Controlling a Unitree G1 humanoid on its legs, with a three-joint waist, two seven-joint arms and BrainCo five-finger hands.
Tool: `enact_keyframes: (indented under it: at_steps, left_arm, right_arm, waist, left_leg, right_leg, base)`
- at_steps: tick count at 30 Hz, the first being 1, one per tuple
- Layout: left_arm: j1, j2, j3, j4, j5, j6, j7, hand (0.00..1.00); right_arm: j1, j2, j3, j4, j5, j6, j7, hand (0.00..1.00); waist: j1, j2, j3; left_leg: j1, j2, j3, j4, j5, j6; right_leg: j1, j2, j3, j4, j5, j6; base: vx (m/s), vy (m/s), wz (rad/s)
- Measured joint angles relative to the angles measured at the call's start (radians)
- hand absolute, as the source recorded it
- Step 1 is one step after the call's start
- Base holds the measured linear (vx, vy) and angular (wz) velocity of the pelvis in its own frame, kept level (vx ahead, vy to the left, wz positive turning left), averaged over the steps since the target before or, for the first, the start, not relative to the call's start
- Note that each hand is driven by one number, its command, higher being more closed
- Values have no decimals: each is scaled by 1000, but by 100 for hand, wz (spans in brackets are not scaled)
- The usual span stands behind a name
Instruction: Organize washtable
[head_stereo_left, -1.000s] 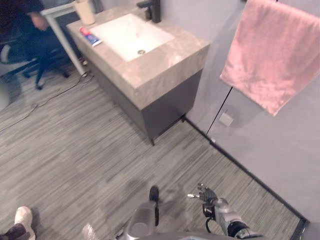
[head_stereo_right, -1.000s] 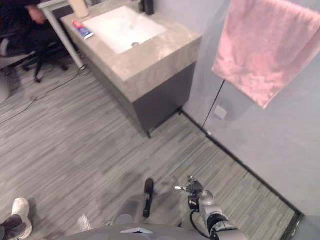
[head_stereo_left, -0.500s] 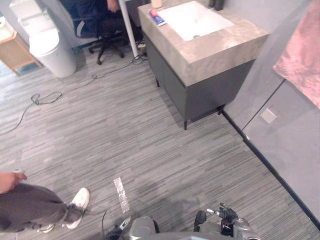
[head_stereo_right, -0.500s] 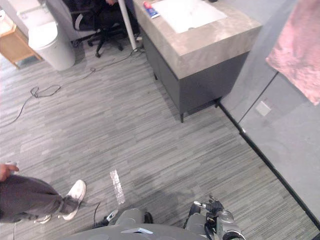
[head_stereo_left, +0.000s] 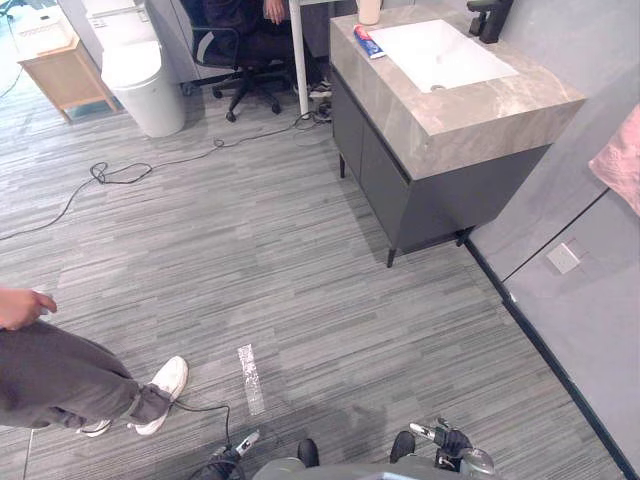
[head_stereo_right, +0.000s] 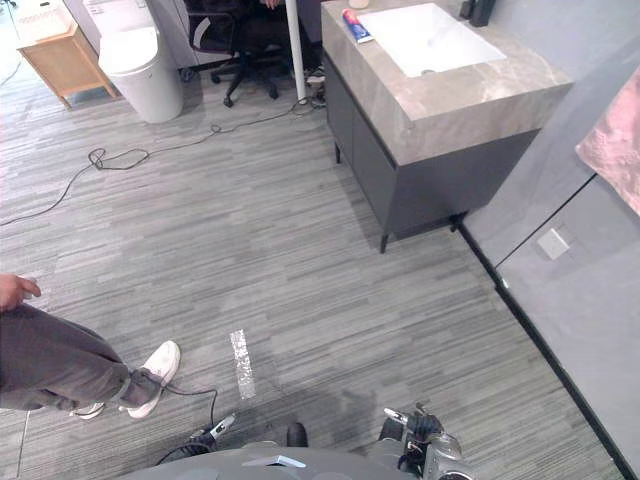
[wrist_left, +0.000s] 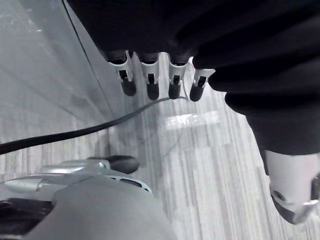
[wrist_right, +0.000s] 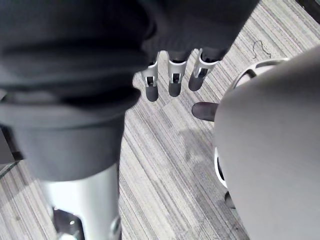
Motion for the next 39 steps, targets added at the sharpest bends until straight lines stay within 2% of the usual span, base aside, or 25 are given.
enact_keyframes:
  at_steps: [7,15,18,19,20,21,22,23,24,25,26,28,29,30,31,32,33,34,35,36,37,38,39]
  left_arm:
    - [0,13,21,1,-1,-1,-1,0]
    - [-2,22,-23,-3,-2,-8,0,0]
    - [-2,28,-42,-6,-3,-9,0,0]
    - [-3,36,-57,-15,-3,-15,-1,0]
    - [-2,39,-63,-31,-3,-20,-1,0]
    - [-1,41,-68,-38,-3,-20,-1,0]
    - [-3,48,-82,-44,-3,-22,-2,0]
    - [-12,51,-93,-44,-3,-23,-2,0]
    - [-14,51,-93,-43,-3,-23,-2,0]
    - [-22,50,-92,-38,-3,-21,-2,0]
    - [-28,49,-92,-34,-3,-20,-3,0]
    - [-49,45,-91,-28,-3,-16,-8,0]
    - [-50,45,-89,-29,-3,-15,-10,0]
    - [-44,47,-83,-30,-3,-16,-13,0]
    - [-38,43,-76,-35,-3,-17,-15,0]
    - [-40,28,-56,-41,-3,-21,-18,0]
    - [-41,24,-50,-46,-5,-26,-18,0]
    - [-39,22,-45,-52,-11,-30,-18,0]
    - [-37,0,-17,-48,-14,-29,-18,0]
    - [-37,-10,1,-43,-25,-28,-17,0]
    - [-30,-15,20,-40,-49,-26,-17,0]
    - [-27,-18,27,-42,-54,-27,-17,0]
    - [-27,-18,30,-42,-54,-27,-17,0]
  right_arm:
    - [-7,12,0,34,0,0,3,0]
    - [-14,13,13,35,0,0,2,0]
    - [-12,10,14,34,1,0,1,0]
    - [-12,10,12,32,2,-1,1,0]
    - [-12,11,13,33,2,-1,1,0]
    - [-14,12,16,32,2,-1,1,0]
    - [-18,15,21,25,5,-6,1,0]
    - [-21,15,23,24,11,-10,2,0]
    - [-21,15,23,25,11,-9,3,0]
    - [-20,13,21,25,12,-11,2,0]
    - [-20,10,19,25,12,-12,1,0]
    - [-29,4,15,22,13,-12,3,0]
    - [-30,4,15,22,13,-13,3,0]
    - [-22,1,14,21,13,-13,4,0]
    - [-14,-5,11,19,14,-13,6,0]
    - [-15,-17,2,22,12,-12,8,0]
    - [-14,-22,5,24,12,-11,10,0]
    - [-12,-32,9,23,13,-11,16,0]
    - [-15,-42,8,24,12,-11,18,0]
    - [-15,-47,4,24,13,-10,17,0]
    - [-12,-48,-5,27,13,-7,10,0]
    - [-12,-43,-23,27,15,-7,5,0]
    - [-14,-42,-33,26,19,-8,2,0]
  waist:
    - [5,-34,-18]
    - [8,-36,-19]
    - [-1,-39,-15]
    - [-4,-47,-3]
    - [0,-54,4]
    - [-1,-56,9]
    - [-2,-57,21]
    - [-6,-50,23]
    - [-6,-49,23]
    - [-7,-43,27]
    - [-7,-38,31]
    - [-8,-28,38]
    - [-8,-31,37]
    - [-7,-41,32]
    - [-4,-42,28]
    - [-7,-33,29]
    - [-5,-28,30]
    - [-2,-9,40]
    - [5,24,57]
    - [9,35,61]
    - [15,34,61]
    - [22,30,63]
    - [24,30,63]
  left_leg:
    - [-4,-3,-44,-3,3,0]
    - [-7,-8,-65,-4,3,1]
    - [-10,-22,-115,-13,-8,10]
    - [3,-32,-136,-14,-17,23]
    - [16,-34,-154,-14,-21,29]
    - [22,-33,-161,-14,-22,31]
    - [34,-28,-180,-13,-26,37]
    - [51,-3,-199,-3,-34,43]
    - [53,4,-203,-3,-35,43]
    - [64,31,-217,-3,-47,41]
    - [70,46,-224,-3,-54,39]
    - [94,91,-232,33,-109,22]
    - [99,94,-233,53,-132,17]
    - [97,87,-232,111,-183,8]
    - [101,80,-235,180,-222,-10]
    - [35,86,-218,391,-261,-39]
    - [-27,91,-207,527,-251,-57]
    - [-143,115,-198,786,-198,-156]
    - [-221,151,-173,970,-176,-198]
    - [-245,170,-147,1017,-179,-191]
    - [-262,191,-75,1014,-196,-162]
    - [-261,194,-14,917,-211,-137]
    - [-261,193,5,851,-216,-129]
  right_leg:
    - [28,2,-45,-20,0,1]
    - [36,-4,-57,-15,-4,4]
    - [17,-52,-99,111,-82,16]
    - [7,-86,-109,205,-131,0]
    - [-15,-107,-80,291,-153,-30]
    - [-25,-113,-55,328,-154,-32]
    - [-62,-126,-2,433,-156,-50]
    - [-102,-87,71,455,-212,-44]
    - [-106,-72,84,451,-220,-44]
    - [-130,-17,120,437,-232,-52]
    - [-145,12,132,433,-231,-51]
    - [-214,88,161,391,-220,-39]
    - [-228,95,173,371,-210,-32]
    - [-227,96,196,326,-193,-21]
    - [-222,96,212,335,-172,-50]
    - [-196,93,203,356,-178,-85]
    - [-175,94,195,346,-179,-87]
    - [-115,107,168,308,-179,-104]
    - [-52,135,162,273,-182,-117]
    - [-18,146,164,247,-181,-119]
    - [35,147,174,206,-182,-120]
    - [69,142,189,176,-182,-120]
    - [80,142,196,164,-182,-120]
  base:
    - [37,-10,19]
    - [10,3,9]
    - [12,36,50]
    - [35,48,59]
    - [54,73,51]
    - [54,120,38]
    - [43,118,35]
    - [13,71,30]
    - [-21,-25,19]
    - [-3,-87,12]
    - [78,-144,18]
    - [190,-200,16]
    - [109,-210,25]
    - [86,-204,36]
    - [212,-275,59]
    - [282,-276,51]
    - [328,-322,52]
    - [263,-312,22]
    - [224,-260,7]
    - [156,-166,-21]
    - [75,-106,-35]
    - [39,-91,-37]
    - [19,-78,-43]
